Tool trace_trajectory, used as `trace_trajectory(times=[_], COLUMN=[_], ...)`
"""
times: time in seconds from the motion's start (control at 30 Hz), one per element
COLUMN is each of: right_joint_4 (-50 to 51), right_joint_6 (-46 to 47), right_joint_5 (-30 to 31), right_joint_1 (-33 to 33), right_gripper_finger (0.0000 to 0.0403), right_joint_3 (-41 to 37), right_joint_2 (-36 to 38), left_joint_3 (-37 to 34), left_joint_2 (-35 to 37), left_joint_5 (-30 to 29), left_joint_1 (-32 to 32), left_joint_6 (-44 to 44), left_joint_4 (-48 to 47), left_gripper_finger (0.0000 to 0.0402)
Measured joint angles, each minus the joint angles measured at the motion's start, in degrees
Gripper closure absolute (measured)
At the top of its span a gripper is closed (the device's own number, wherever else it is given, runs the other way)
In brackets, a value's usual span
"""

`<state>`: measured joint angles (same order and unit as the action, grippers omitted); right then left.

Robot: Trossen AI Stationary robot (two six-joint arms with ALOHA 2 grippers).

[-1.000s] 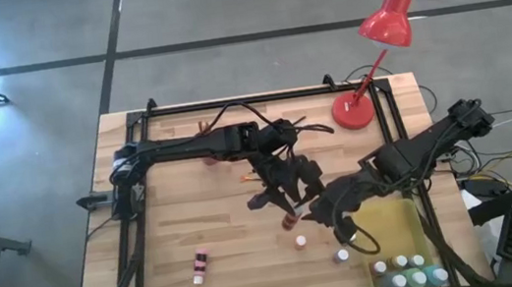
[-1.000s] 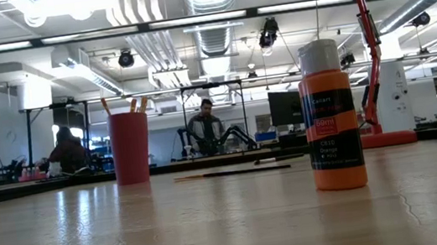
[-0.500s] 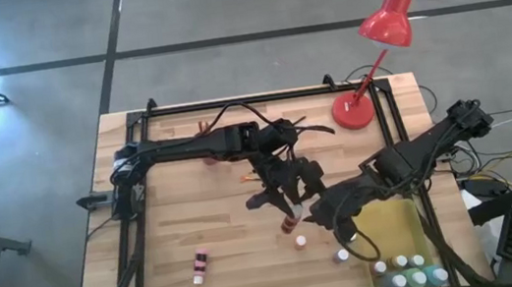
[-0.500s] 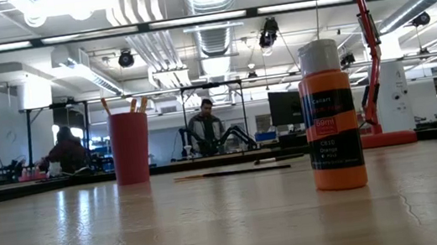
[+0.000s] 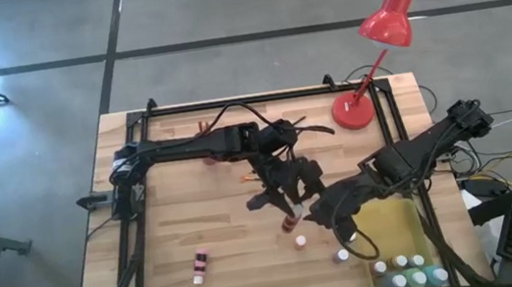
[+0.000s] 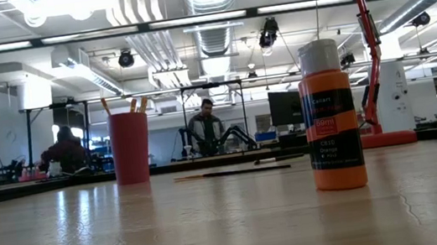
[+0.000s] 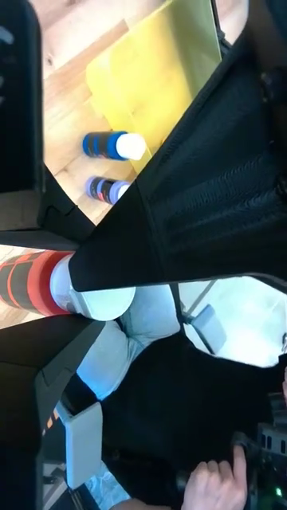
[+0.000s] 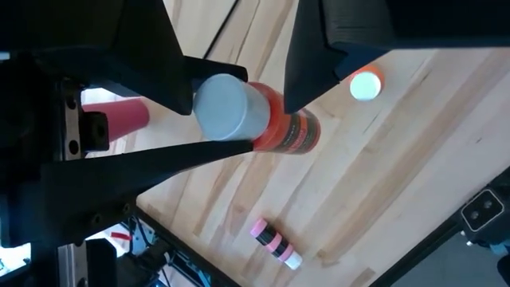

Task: Pick & Place Paint Supplies
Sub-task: Put the red paint bottle into the yellow bin

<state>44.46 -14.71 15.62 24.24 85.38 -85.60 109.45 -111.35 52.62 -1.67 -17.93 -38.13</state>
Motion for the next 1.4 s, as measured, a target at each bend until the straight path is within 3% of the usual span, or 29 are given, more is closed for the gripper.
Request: trace_trajectory(times=[0.5,0.8,0.97,1.13,1.4], right_joint_4=[0.36,0.25,0.3,0.36,0.36], right_joint_6=[0.32,0.2,0.42,2.93,0.68], right_joint_5=[-0.28,-0.58,3.15,-5.19,-2.47], right_joint_1=[-0.06,-0.01,0.03,-0.23,-0.18], right_gripper_finger=[0.0195,0.0211,0.0214,0.0203,0.022], right_joint_3=[-0.02,-0.02,-0.09,0.52,0.24], right_joint_2=[0.09,0.11,0.07,0.2,0.2], left_joint_3=[0.0,0.0,0.0,0.0,0.0], left_joint_2=[0.15,0.15,0.15,-0.17,-0.17], left_joint_5=[-3.58,-3.89,-4.74,-4.56,-4.61], left_joint_1=[0.39,0.73,1.22,1.5,1.49], left_joint_6=[1.31,1.61,1.92,1.07,1.87], left_joint_4=[-0.07,-0.09,0.62,-0.82,0.35], left_gripper_finger=[0.0287,0.0287,0.0287,0.0287,0.0287])
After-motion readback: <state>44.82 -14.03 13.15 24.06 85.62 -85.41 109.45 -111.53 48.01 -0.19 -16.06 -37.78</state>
